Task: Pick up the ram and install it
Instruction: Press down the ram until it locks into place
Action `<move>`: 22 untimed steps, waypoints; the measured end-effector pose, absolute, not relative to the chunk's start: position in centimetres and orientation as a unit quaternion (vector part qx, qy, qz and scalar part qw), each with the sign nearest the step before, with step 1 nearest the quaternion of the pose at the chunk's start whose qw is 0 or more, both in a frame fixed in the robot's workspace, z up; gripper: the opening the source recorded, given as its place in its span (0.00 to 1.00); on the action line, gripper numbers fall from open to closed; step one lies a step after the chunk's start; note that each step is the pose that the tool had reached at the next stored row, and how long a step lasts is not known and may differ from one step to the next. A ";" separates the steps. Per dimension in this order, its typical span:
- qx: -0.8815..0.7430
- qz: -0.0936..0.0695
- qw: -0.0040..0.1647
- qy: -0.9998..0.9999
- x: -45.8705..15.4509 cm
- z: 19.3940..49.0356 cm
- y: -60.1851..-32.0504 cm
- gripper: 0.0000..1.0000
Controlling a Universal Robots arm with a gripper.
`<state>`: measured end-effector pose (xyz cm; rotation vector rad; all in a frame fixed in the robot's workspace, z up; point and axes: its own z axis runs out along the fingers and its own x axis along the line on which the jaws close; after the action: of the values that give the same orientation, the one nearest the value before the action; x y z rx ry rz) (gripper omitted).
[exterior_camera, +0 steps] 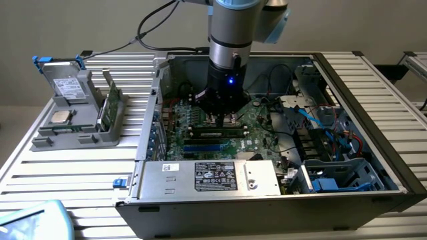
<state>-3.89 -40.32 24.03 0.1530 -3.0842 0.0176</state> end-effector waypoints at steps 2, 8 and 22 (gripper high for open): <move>0.046 0.005 0.026 -0.999 -3.9 24.0 -40.4 0.11; 0.037 0.005 0.026 -0.999 -3.8 24.0 -40.9 0.11; 0.021 0.000 0.025 -0.999 -3.8 24.0 -42.0 0.11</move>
<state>-3.80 -41.97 24.03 0.0653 -3.0910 -0.0006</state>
